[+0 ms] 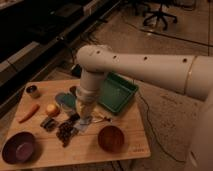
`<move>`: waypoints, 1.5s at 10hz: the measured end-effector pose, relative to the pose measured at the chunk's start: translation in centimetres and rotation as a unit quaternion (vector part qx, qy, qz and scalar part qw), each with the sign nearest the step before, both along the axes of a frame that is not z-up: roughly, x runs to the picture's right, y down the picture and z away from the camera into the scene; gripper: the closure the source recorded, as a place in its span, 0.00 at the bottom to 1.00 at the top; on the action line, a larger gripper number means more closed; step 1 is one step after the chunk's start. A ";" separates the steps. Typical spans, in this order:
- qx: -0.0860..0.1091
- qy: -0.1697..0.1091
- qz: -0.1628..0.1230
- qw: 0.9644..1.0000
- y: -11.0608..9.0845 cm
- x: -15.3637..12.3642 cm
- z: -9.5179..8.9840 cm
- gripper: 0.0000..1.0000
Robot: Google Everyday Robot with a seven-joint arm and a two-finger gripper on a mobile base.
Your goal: Place towel in red bowl
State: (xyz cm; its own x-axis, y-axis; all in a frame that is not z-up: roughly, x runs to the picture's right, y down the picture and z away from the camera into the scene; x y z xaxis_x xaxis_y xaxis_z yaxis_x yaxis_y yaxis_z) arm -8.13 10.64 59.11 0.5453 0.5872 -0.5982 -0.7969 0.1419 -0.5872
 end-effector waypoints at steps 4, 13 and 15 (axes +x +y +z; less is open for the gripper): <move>-0.054 0.077 0.033 0.995 3.3 6.0 -3.3 1.00; -0.136 0.186 0.102 0.968 11.3 16.3 -1.7 1.00; -0.117 0.180 0.097 0.972 9.7 15.8 0.0 1.00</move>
State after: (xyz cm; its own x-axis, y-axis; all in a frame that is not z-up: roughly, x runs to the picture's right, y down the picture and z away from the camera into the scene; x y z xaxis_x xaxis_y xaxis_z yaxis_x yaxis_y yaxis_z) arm 7.63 20.32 59.12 0.1677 0.4826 -0.8597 -0.9553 -0.1359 -0.2627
